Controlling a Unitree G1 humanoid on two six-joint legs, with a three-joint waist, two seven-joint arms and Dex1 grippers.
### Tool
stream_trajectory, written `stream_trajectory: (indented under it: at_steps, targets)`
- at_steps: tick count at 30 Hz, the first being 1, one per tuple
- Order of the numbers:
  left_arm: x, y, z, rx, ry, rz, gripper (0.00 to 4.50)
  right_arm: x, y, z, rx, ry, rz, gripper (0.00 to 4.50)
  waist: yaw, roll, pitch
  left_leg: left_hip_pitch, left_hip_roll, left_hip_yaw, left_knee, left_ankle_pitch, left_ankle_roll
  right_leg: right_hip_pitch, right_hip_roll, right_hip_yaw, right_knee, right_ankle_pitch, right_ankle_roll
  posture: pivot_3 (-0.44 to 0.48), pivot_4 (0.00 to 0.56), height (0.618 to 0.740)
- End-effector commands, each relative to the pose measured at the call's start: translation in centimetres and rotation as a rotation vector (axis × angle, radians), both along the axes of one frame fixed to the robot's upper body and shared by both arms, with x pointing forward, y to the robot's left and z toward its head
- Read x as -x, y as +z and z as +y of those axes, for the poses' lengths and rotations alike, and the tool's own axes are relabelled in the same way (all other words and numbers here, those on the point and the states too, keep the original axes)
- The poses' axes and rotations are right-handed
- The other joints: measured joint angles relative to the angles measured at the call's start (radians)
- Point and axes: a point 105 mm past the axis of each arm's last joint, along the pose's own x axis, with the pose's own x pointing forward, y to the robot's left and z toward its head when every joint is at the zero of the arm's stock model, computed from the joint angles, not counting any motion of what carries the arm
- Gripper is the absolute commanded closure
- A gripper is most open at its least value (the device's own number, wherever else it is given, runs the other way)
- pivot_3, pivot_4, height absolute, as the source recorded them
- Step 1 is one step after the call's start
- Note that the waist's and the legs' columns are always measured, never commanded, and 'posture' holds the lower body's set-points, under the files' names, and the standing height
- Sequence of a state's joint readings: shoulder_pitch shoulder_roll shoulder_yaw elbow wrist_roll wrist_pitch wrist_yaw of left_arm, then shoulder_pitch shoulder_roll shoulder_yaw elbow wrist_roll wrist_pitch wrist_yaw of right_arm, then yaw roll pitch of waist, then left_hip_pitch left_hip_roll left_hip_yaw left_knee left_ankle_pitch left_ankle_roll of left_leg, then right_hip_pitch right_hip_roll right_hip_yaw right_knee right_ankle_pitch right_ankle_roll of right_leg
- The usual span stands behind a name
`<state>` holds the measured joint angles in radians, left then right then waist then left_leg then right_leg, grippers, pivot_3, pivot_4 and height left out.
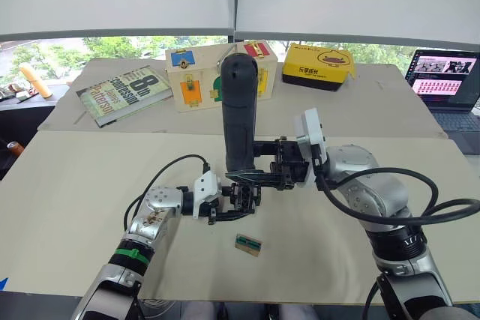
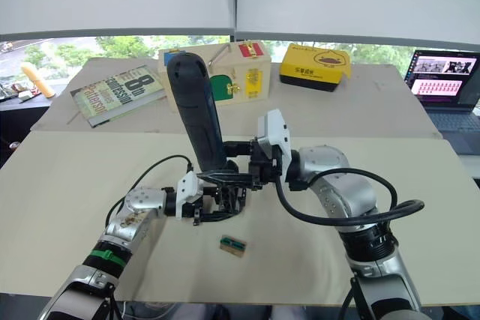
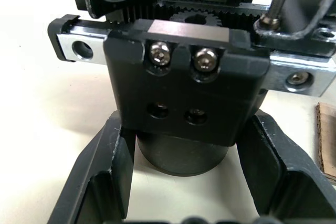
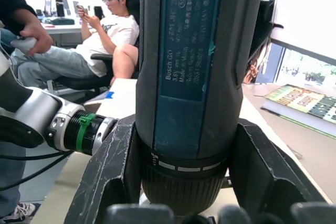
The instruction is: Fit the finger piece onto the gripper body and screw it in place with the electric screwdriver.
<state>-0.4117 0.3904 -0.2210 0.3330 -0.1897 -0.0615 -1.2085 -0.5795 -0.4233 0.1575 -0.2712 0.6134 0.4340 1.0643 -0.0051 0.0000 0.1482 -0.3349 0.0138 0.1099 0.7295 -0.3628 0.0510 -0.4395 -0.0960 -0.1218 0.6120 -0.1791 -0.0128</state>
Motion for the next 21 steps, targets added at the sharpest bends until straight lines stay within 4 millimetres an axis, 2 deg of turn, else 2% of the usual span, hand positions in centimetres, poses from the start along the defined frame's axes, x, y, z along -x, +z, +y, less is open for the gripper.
stream_trajectory:
  at_steps: [1,6,17,19,21]
  targets:
    - [0.4,-1.7,0.3,-0.052,0.011,0.057,2.23,1.0,2.7,-0.3,-0.076,0.054,-0.094,2.58,0.001,0.0,0.0,-0.001,0.0,0.0,0.0,0.0,0.0,-0.001,0.0,0.0,0.0,0.0,0.0,0.0,0.15,0.74]
    - [0.6,-2.2,0.5,-0.078,0.013,0.079,2.23,1.0,3.8,-0.8,-0.092,0.064,-0.127,2.58,0.001,0.0,0.0,-0.002,0.0,0.0,0.0,0.0,0.0,-0.001,0.001,-0.001,-0.001,0.0,0.0,0.0,0.15,0.74]
    - [0.5,-2.5,0.6,-0.074,0.043,0.11,2.23,0.8,4.6,-1.4,-0.121,0.074,-0.147,2.58,0.004,0.0,0.0,-0.001,0.0,-0.001,0.0,0.0,0.0,0.0,0.0,-0.001,0.0,0.0,0.0,0.0,0.15,0.74]
    - [0.3,-2.5,0.8,-0.061,0.071,0.137,1.15,1.1,4.9,-1.5,-0.137,0.089,-0.153,2.58,0.004,0.0,0.0,-0.001,0.0,-0.001,0.0,0.0,0.0,0.0,0.0,-0.001,0.0,0.0,0.0,0.0,0.15,0.74]
    - [0.2,-2.3,1.0,-0.053,0.089,0.132,0.27,1.6,5.5,-1.7,-0.181,0.122,-0.159,2.58,0.003,0.0,0.0,-0.001,0.0,-0.001,0.0,0.0,0.0,0.0,0.001,-0.001,0.0,0.0,0.0,0.0,0.15,0.74]
